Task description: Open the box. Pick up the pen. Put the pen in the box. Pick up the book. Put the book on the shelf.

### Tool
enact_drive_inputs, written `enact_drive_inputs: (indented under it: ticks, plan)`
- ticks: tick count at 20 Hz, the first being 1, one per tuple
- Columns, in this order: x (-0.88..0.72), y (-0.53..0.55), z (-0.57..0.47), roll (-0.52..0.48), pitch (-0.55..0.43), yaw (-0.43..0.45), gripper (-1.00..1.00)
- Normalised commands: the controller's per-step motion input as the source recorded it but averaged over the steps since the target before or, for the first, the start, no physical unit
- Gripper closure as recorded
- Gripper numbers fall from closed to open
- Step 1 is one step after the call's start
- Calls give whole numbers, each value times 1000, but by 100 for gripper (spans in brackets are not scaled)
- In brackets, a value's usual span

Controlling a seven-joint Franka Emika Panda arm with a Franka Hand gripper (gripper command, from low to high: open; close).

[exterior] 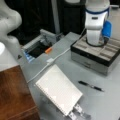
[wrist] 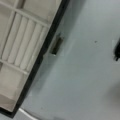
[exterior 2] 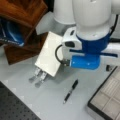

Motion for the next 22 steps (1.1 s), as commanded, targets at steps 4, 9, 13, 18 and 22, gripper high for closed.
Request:
enact_drive_inputs:
  ticks: [4, 9, 13, 18, 22]
  plan:
    - [125, -110, -131, -265, 26, 695, -100]
    - [196, -228, -208, -120, 53, 537, -100]
    - [149, -254, -236, -148, -69, 345, -100]
    - [64, -217, -182, -113, -85, 271, -100]
    - [19, -153, -187, -52, 42, 114, -100]
